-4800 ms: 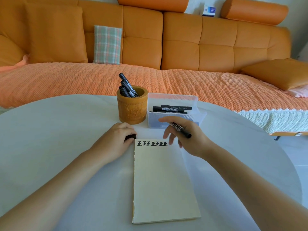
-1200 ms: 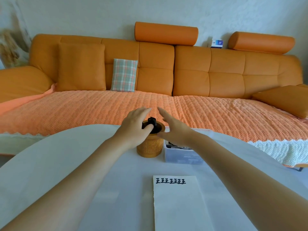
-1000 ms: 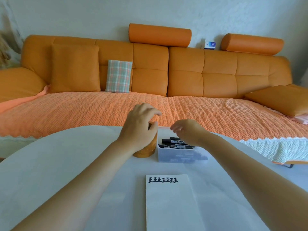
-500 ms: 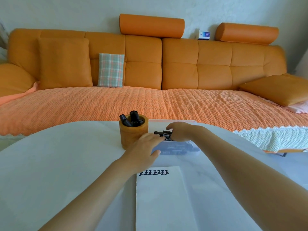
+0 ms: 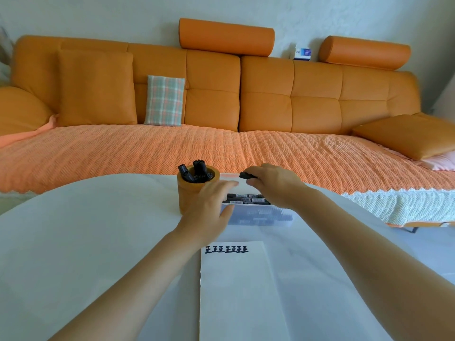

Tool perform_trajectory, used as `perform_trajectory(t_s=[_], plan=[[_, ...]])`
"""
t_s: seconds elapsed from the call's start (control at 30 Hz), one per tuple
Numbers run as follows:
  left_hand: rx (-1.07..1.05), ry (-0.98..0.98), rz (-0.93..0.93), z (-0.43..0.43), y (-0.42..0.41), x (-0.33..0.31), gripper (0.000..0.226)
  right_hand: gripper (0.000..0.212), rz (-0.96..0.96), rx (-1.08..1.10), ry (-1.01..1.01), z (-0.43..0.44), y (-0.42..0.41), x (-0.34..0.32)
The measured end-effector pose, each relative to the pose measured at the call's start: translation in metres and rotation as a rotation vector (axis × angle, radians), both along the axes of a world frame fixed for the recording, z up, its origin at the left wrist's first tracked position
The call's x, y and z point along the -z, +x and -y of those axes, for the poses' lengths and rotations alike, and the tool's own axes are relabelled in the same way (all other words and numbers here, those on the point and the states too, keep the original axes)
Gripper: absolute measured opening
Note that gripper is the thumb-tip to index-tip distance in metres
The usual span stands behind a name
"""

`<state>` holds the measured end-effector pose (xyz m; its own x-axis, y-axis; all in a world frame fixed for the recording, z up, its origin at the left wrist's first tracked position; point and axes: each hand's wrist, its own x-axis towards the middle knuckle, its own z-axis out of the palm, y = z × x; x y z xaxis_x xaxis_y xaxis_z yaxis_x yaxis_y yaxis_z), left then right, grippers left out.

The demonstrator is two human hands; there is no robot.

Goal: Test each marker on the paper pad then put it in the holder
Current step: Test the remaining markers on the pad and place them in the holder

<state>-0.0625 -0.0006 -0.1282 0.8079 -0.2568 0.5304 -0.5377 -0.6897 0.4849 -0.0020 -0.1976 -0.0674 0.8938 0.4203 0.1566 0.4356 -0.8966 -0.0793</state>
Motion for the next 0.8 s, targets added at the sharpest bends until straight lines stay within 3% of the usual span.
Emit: perform_trajectory(t_s=[0.17, 0.5, 0.8], plan=[[-0.023, -0.068, 0.129, 0.004, -0.020, -0.010, 0.042, 0.027, -0.136, -0.089, 0.154, 0.003, -0.056, -0.003], [-0.037, 0.199, -0.113, -0.003, -0.066, 0.009, 0.010, 0.024, -0.214, -0.126, 0.156, 0.001, -0.116, 0.050], [-0.030, 0.102, -0.164, -0.013, -0.071, 0.022, 0.010, 0.024, -0.043, -0.193, 0.071, -0.010, -0.119, 0.071]])
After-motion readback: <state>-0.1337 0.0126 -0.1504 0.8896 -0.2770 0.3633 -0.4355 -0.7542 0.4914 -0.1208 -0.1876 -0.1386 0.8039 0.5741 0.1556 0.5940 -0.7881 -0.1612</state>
